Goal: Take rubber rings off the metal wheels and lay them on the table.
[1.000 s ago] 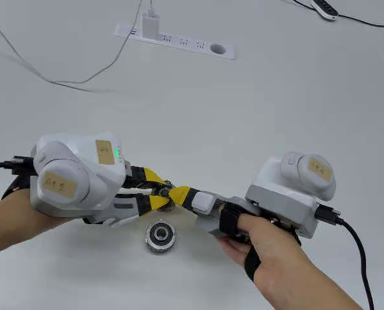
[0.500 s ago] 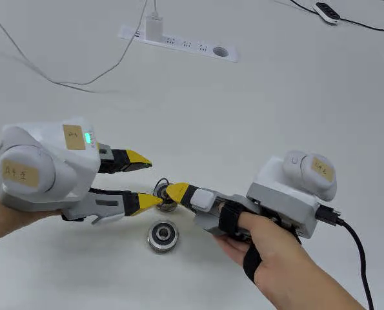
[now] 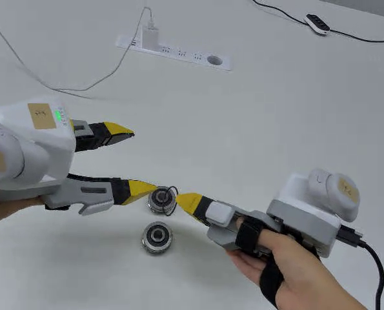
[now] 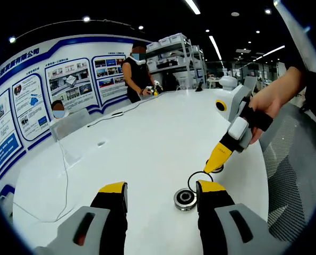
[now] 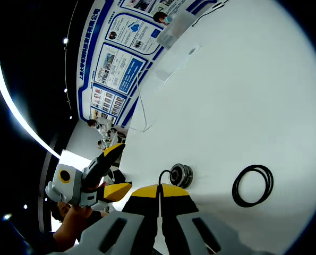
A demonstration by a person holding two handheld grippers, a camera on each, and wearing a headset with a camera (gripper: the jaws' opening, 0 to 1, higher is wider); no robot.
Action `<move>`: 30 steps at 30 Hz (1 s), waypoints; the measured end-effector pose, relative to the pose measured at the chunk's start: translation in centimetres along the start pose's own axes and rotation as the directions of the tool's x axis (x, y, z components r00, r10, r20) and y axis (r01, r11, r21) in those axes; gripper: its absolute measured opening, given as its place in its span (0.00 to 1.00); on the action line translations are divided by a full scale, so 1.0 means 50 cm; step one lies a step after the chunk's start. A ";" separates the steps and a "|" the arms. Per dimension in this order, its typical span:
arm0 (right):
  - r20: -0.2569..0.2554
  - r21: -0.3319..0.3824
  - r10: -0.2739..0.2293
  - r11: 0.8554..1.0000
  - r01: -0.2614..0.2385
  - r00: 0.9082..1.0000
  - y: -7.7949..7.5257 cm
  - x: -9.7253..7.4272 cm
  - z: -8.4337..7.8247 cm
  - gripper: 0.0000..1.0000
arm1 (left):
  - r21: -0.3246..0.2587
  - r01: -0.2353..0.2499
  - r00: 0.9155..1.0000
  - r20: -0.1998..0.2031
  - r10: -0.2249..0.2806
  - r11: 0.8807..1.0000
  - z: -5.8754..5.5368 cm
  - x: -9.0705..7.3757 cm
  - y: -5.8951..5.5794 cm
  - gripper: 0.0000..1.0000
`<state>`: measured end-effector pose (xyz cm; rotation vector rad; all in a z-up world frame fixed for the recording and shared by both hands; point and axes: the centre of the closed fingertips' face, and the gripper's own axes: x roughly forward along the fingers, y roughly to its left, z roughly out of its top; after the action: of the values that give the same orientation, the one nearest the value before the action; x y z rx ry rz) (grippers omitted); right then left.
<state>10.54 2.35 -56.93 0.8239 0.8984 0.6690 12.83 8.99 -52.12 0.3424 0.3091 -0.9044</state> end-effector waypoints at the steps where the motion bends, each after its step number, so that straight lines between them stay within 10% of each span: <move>1: 0.007 0.004 -0.006 1.000 0.006 1.000 -0.006 -0.008 0.002 0.02 | -0.002 -0.001 1.000 0.003 0.001 1.000 0.003 -0.002 -0.001 0.54; 17: 0.101 0.107 -0.135 0.987 0.124 0.986 -0.129 -0.100 0.031 0.02 | -0.011 0.015 1.000 -0.004 -0.015 1.000 -0.001 -0.039 -0.045 0.55; 30: 0.118 0.126 -0.223 0.970 0.208 0.968 -0.162 -0.119 0.023 0.02 | -0.028 0.001 1.000 -0.009 -0.002 1.000 -0.008 -0.056 -0.060 0.55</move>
<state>10.04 -6.92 -60.92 0.8466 0.8970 0.3721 8.75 9.43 -51.86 0.3204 0.3304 -0.8994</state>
